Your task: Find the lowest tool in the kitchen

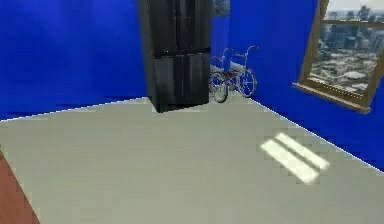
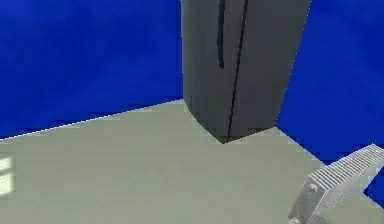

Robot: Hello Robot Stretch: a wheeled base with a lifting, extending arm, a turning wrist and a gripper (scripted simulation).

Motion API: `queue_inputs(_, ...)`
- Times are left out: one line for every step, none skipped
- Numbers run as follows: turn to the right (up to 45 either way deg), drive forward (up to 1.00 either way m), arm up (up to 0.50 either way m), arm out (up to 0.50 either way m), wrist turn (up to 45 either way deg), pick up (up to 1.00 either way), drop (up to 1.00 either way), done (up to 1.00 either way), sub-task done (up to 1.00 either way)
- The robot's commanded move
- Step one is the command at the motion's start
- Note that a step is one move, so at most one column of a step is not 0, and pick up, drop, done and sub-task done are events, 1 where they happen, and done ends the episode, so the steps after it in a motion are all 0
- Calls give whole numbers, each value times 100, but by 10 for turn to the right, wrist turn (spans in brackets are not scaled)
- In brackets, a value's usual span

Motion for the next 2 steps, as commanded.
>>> queue_inputs(0, 20, 0, 0, 0, 0, 0, 0, 0)
queue_inputs(-240, 0, 0, 0, 0, 0, 0, 0, 0)
